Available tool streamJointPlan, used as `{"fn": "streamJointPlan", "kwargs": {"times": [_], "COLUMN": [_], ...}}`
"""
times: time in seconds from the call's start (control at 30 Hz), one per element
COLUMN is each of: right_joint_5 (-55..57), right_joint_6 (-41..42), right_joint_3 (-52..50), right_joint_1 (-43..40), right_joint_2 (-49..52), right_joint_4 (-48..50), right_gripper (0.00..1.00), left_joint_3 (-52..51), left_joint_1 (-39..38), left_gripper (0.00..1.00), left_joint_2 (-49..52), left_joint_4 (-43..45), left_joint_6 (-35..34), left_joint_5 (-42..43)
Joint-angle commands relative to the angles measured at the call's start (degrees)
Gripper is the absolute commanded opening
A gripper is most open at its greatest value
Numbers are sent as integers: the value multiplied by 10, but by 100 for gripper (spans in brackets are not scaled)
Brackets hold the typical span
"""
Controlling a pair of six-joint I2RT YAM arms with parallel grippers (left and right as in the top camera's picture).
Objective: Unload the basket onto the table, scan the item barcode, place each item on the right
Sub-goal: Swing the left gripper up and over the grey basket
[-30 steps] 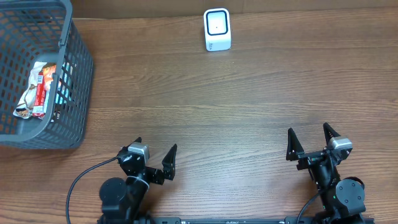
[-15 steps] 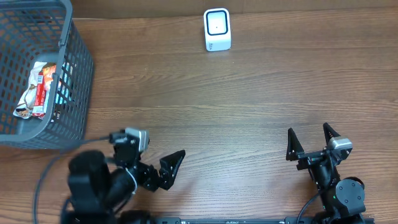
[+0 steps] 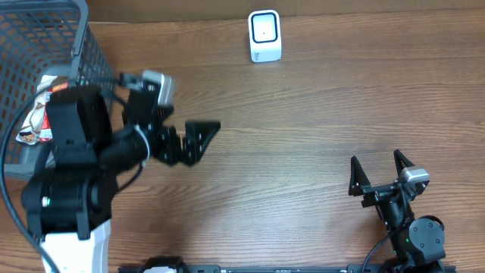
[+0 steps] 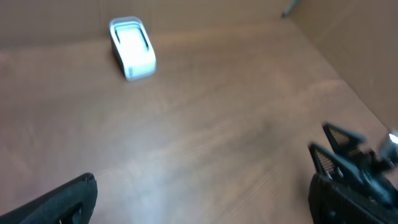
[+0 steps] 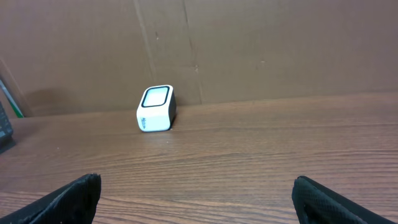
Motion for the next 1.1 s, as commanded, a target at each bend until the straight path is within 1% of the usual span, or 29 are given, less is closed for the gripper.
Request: {"fn": "streamJointPlan", "kwargs": {"times": [0.0, 0.07, 0.2, 0.3, 0.47, 0.77, 1.07], "right_joint_5": [1, 1, 1, 1, 1, 1, 1], "right_joint_6": [2, 2, 2, 2, 2, 2, 2], "right_joint_3": [-6, -6, -6, -6, -6, -6, -6], "right_joint_1": [-3, -3, -3, -3, -3, -3, -3], "right_joint_2": [-3, -3, -3, -3, -3, -3, -3], "right_joint_4": [3, 2, 3, 3, 3, 3, 3], "right_gripper": [100, 100, 100, 100, 100, 100, 100], "left_joint_3": [18, 18, 18, 18, 18, 18, 18], "left_joint_1": [-4, -4, -4, -2, 2, 38, 72], "left_gripper": [100, 100, 100, 100, 100, 100, 100], "left_joint_2": [11, 14, 14, 15, 15, 19, 19], "left_joint_4": [52, 86, 128, 143, 143, 149, 154], "left_joint_6": [-1, 0, -4, -64, -92, -102, -102], "left_joint_5": [5, -1, -70, -165, -251, -309, -323]}}
